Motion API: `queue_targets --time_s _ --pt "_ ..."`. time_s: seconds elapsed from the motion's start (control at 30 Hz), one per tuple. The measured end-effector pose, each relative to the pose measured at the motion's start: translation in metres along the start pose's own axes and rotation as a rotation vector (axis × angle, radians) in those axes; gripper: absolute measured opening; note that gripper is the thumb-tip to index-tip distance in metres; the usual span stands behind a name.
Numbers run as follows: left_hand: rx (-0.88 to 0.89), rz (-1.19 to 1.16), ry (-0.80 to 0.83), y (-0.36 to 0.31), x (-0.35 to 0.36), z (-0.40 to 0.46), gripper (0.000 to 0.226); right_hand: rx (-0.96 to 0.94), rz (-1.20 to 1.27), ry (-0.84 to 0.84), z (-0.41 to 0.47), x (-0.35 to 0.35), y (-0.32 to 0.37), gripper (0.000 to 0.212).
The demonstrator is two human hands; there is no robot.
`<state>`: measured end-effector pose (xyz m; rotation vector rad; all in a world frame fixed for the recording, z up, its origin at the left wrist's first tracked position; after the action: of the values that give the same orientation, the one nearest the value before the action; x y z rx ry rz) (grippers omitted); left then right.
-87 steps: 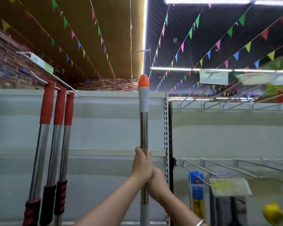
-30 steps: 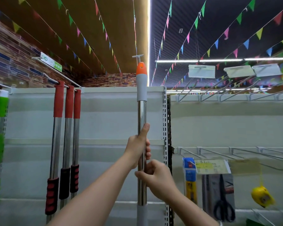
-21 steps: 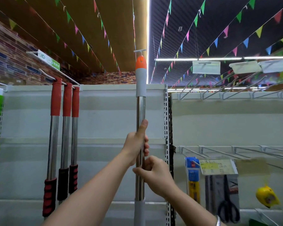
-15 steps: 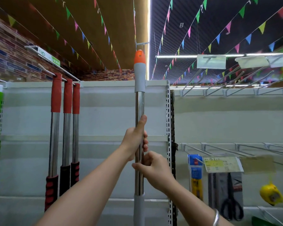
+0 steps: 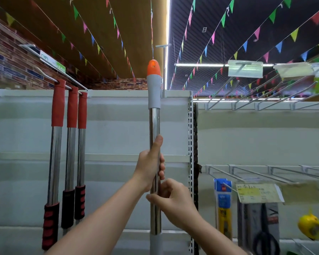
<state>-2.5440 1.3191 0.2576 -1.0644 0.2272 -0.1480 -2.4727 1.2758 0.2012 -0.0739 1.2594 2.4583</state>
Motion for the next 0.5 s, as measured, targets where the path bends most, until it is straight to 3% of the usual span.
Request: queue_targets --time_s 0.5 --pt "0.019 0.023 0.054 -0.015 0.019 -0.008 0.057 -0.039 0.023 -0.022 -0.012 -0.016 0.011 0.029"
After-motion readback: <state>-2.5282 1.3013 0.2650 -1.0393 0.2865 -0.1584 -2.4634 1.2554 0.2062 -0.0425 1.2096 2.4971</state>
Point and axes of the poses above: each hand's wrist, its own z-axis towards the middle knuckle, its own x-axis out of the palm, y = z × x, the point moved 9 cm from there along z, towards the middle knuckle, and after that the axes turned 14 degrees about z, right-handed, at the moved point
